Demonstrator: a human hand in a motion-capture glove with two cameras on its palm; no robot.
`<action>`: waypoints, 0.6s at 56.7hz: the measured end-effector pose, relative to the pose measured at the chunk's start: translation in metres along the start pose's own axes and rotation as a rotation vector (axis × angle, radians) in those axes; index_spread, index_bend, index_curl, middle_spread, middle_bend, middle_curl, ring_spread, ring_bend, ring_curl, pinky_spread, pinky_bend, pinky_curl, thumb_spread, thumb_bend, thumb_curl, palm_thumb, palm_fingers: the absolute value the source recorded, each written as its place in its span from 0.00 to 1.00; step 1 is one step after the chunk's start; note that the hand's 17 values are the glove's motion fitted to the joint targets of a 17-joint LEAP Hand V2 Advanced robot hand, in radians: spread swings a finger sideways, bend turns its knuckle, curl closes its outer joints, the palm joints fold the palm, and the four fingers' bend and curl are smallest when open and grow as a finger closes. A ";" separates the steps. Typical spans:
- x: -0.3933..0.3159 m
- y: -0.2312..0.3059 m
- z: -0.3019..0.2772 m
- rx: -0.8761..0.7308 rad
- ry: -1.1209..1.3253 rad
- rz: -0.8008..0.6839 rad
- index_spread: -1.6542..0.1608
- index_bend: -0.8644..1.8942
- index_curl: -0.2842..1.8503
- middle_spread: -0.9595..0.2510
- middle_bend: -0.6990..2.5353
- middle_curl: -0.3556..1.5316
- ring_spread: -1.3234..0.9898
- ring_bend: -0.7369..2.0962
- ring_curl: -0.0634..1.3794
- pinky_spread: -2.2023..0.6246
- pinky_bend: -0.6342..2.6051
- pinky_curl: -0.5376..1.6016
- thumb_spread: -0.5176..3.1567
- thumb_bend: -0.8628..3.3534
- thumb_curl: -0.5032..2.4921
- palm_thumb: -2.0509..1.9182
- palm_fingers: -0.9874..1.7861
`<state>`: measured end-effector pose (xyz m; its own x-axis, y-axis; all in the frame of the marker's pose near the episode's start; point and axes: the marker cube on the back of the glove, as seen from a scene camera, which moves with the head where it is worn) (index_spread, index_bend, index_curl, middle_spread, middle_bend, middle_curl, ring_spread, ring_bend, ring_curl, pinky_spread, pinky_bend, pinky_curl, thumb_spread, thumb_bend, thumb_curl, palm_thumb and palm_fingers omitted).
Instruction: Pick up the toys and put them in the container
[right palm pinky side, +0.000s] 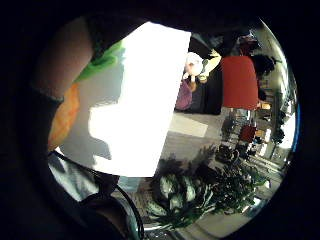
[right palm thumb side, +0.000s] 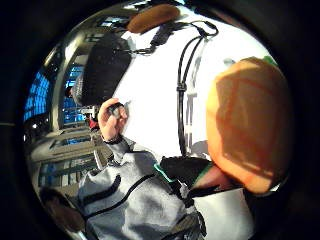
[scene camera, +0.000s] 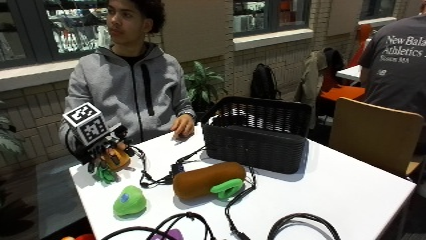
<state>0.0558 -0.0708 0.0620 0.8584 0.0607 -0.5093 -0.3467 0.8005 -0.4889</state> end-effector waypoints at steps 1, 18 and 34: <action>0.000 -0.001 0.001 -0.006 -0.009 0.001 0.74 0.38 0.25 0.81 0.26 0.35 0.55 0.32 0.15 0.79 0.38 0.40 0.43 0.21 0.26 0.52 0.29; -0.004 -0.001 0.011 0.104 -0.049 0.000 0.75 0.49 0.31 0.80 0.30 0.35 0.57 0.35 0.12 0.80 0.43 0.42 0.49 0.24 0.29 0.61 0.49; -0.014 0.006 -0.005 0.290 -0.093 0.000 0.78 0.40 0.31 0.69 0.33 0.40 0.47 0.55 0.26 0.68 0.46 0.44 0.47 0.27 0.34 0.69 0.65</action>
<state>0.0396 -0.0698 0.0622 0.8938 0.1042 -0.4362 -0.2360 0.9364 -0.2598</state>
